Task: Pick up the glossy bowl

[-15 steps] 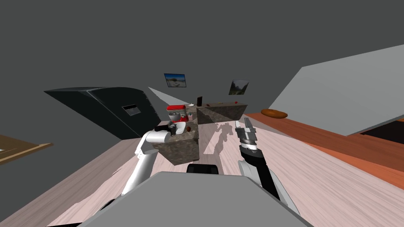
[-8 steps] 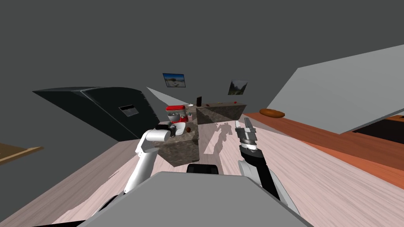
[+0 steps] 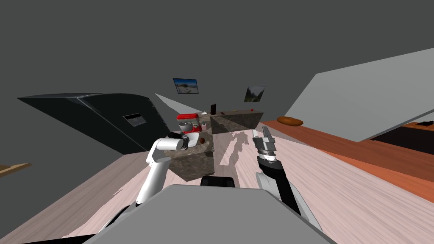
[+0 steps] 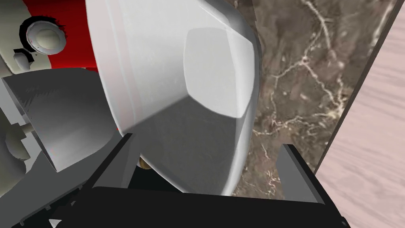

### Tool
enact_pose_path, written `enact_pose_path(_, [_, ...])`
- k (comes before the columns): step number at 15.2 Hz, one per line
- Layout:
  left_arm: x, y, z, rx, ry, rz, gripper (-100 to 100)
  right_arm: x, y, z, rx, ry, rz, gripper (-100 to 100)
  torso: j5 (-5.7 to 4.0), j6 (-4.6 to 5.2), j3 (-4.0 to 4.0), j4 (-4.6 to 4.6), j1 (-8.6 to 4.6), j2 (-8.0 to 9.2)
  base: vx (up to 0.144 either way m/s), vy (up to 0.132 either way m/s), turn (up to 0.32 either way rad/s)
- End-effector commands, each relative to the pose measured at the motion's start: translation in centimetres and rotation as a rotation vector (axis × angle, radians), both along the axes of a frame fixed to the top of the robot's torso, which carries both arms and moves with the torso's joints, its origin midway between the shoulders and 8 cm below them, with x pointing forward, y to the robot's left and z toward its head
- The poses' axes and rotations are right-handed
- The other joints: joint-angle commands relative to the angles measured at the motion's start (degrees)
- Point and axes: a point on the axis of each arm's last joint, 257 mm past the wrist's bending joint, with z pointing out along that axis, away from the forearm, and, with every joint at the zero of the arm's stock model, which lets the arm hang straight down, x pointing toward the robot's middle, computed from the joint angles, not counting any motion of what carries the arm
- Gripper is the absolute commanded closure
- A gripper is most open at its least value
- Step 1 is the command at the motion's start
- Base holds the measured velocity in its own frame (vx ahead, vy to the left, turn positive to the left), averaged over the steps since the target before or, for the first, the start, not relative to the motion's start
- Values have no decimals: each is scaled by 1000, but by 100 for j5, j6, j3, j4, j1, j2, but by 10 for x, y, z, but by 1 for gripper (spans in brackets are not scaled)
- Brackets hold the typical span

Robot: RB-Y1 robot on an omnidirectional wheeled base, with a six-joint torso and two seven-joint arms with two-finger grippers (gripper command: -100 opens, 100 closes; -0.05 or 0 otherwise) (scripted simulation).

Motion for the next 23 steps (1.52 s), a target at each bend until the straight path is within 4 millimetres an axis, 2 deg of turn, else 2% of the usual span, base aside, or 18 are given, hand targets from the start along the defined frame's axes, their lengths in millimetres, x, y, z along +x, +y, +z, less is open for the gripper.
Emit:
enact_pose_path(1, [-7, -1, -4, -10, 41, 9, -100, 0, 0, 0, 0, 0, 0, 0, 0, 0, 0, 0, 0, 0, 32, 24, -42])
enact_pose_path(13, [-45, -6, -20, -51, 224, 46, -100, 0, 0, 0, 0, 0, 0, 0, -2, -1, 7, 2, -8, 12, 20, 18, -24])
enact_pose_path(14, [-40, -5, -17, -47, 199, 41, -100, 0, 0, 0, 0, 0, 0, 0, -2, -1, 7, 3, -9, 13, 0, 0, 0])
enact_pose_path(20, [-27, -1, -39, -47, 206, 42, -100, 0, 0, 0, 0, 0, 0, 0, -2, -1, 8, 3, -10, 15, -3, 0, 1])
enact_pose_path(21, [-30, -1, -35, -48, 209, 43, -100, 0, 0, 0, 0, 0, 0, 0, -2, -1, 8, 3, -10, 15, 0, 0, 0])
enact_pose_path(22, [-29, -1, -36, -48, 207, 42, 100, 0, 0, 0, 0, 0, 0, 0, -2, -1, 8, 3, -10, 15, 0, 0, 0])
enact_pose_path(23, [-29, -1, -35, -48, 206, 42, 100, 0, 0, 0, 0, 0, 0, 0, -2, -1, 8, 3, -11, 14, 0, 0, 0])
